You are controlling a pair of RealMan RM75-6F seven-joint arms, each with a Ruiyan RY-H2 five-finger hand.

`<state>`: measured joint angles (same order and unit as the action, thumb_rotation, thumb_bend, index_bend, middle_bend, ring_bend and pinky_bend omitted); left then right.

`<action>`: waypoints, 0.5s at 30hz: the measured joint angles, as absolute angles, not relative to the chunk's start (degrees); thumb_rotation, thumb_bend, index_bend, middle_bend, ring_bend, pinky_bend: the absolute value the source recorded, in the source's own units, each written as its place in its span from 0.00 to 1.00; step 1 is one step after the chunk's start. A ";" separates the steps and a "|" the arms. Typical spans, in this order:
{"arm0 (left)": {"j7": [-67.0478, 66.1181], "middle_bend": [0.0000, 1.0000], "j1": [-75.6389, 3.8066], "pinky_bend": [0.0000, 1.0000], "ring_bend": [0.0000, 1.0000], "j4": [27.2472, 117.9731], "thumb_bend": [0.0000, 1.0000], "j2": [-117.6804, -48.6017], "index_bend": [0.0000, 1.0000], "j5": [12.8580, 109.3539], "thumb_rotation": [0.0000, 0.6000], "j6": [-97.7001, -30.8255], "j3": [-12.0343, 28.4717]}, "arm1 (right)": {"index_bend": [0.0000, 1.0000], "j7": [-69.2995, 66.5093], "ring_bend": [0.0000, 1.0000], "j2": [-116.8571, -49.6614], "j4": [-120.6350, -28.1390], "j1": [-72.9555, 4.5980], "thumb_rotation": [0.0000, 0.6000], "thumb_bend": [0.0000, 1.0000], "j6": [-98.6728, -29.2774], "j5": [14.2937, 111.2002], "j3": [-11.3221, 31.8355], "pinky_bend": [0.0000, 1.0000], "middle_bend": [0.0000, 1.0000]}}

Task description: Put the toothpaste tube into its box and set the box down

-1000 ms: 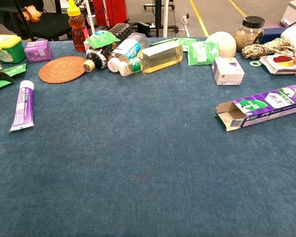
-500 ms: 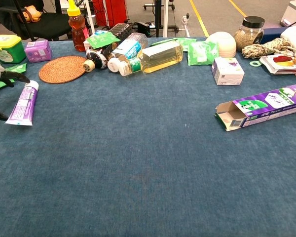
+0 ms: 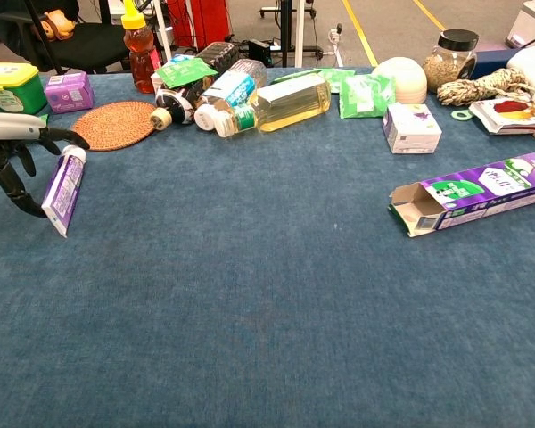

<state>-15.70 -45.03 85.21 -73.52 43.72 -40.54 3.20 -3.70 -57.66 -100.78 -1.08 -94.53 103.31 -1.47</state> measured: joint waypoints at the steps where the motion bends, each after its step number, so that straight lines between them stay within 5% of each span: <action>1: -15.50 0.04 -44.98 0.26 0.09 85.25 0.06 -73.67 0.06 44.22 1.00 -40.76 3.27 | 0.00 -3.75 0.00 -57.64 -100.78 -1.08 1.00 0.00 -94.52 103.32 -1.47 0.00 0.00; 15: -10.99 0.04 -43.20 0.30 0.09 85.64 0.06 -72.40 0.06 49.95 1.00 -42.10 4.07 | 0.00 -3.82 0.00 -57.63 -100.82 -1.06 1.00 0.00 -94.56 103.69 -1.67 0.00 0.00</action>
<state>-10.99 -43.20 85.64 -72.40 49.95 -42.10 4.07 -3.82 -57.63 -100.82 -1.06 -94.56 103.69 -1.67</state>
